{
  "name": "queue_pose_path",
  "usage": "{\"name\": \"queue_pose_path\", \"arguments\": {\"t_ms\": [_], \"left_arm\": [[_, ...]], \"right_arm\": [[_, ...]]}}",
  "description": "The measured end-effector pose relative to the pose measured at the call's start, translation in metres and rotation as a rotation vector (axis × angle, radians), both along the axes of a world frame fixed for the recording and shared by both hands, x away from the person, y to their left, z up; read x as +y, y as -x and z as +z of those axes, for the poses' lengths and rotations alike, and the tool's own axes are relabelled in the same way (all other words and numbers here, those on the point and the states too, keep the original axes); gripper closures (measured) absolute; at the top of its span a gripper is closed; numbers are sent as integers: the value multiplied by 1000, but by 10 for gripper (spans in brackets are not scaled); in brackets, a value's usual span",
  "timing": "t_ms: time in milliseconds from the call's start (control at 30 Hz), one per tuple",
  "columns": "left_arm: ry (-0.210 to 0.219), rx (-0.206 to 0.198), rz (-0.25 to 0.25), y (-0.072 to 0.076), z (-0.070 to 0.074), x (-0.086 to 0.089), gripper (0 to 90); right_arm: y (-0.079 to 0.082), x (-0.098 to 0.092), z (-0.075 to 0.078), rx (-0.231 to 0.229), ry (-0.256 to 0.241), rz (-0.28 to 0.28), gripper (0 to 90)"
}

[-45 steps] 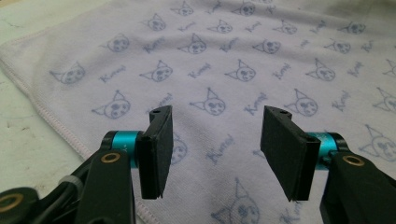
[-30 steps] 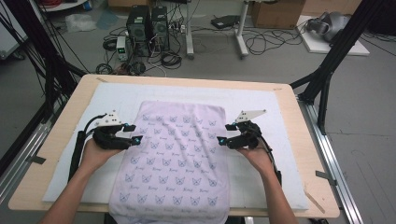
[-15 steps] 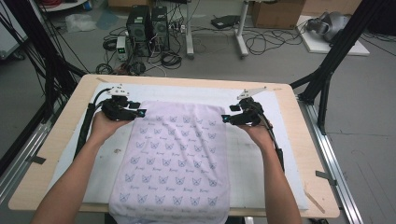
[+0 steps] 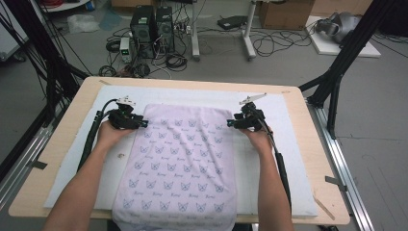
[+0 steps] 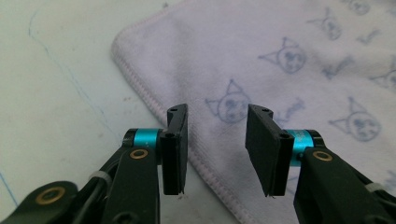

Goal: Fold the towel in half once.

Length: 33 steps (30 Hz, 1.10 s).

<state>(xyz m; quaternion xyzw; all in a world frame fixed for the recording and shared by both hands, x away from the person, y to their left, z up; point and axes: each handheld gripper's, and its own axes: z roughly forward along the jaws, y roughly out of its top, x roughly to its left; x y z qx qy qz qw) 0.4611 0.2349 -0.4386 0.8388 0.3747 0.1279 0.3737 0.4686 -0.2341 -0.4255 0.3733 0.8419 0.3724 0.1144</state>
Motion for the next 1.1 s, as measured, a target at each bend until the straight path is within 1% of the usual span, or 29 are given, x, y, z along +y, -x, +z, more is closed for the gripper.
{"name": "queue_pose_path", "arguments": {"t_ms": [33,67,100,133,167,200,233,267,300,367,400,467,500,567,633,667,700,733,767,833,867,900,933,967,1033,1067,1100], "left_arm": [[-9,-5,9,0,0,-1,617],[-34,-17,21,0,1,-2,657],[-50,-26,21,1,1,-3,699],[-85,-45,12,2,2,-6,723],[-101,-51,10,3,3,-7,756],[-107,-51,14,3,3,-9,808],[-108,-51,17,3,3,-9,844],[-105,-46,24,3,4,-9,857],[-96,-40,28,3,4,-8,867],[-83,-36,33,3,5,-7,876],[-71,-37,35,4,7,-5,877],[-40,-50,38,5,11,-2,878],[-32,-57,37,5,13,-1,878],[-12,-72,33,7,18,0,878],[-2,-92,25,11,25,2,879],[12,-103,27,14,30,3,879],[15,-109,23,16,32,4,879],[24,-124,23,19,37,5,879],[35,-142,19,23,43,6,879],[52,-180,13,32,50,9,879],[64,-190,9,39,52,11,879],[65,-196,7,43,54,13,878],[76,-208,1,51,54,16,879],[80,-210,-5,56,54,18,878],[80,-227,-15,72,50,23,878],[81,-227,-21,79,48,26,878],[90,-227,-29,87,45,29,877]], "right_arm": [[-1,1,-4,10,3,-15,537],[-1,1,-7,18,12,-23,551],[-2,3,-12,39,20,-24,575],[-1,4,-15,42,26,-33,600],[1,4,-16,19,27,-53,637],[2,4,-16,12,21,-59,702],[2,3,-16,35,-7,-42,822],[2,2,-16,47,-15,-32,858],[3,5,-15,46,-11,-24,870],[4,6,-13,39,4,-16,874],[3,5,-12,34,4,-5,875],[4,1,-7,28,-9,1,877],[5,-1,-4,18,-17,5,878],[6,-3,3,2,-17,21,878],[9,-5,15,-17,-57,32,878],[11,-6,20,-33,-69,37,878],[14,-8,25,-47,-74,43,879],[15,-8,27,-48,-83,47,879],[18,-10,31,-50,-94,51,879],[26,-12,38,-47,-110,66,878],[30,-14,42,-46,-129,77,878],[35,-16,46,-40,-182,98,878],[38,-17,48,-43,-194,112,878],[44,-16,52,-46,-184,127,877],[54,-17,54,-49,-208,153,878],[62,-17,54,-40,-210,163,878],[68,-18,53,-42,-216,177,878]]}}
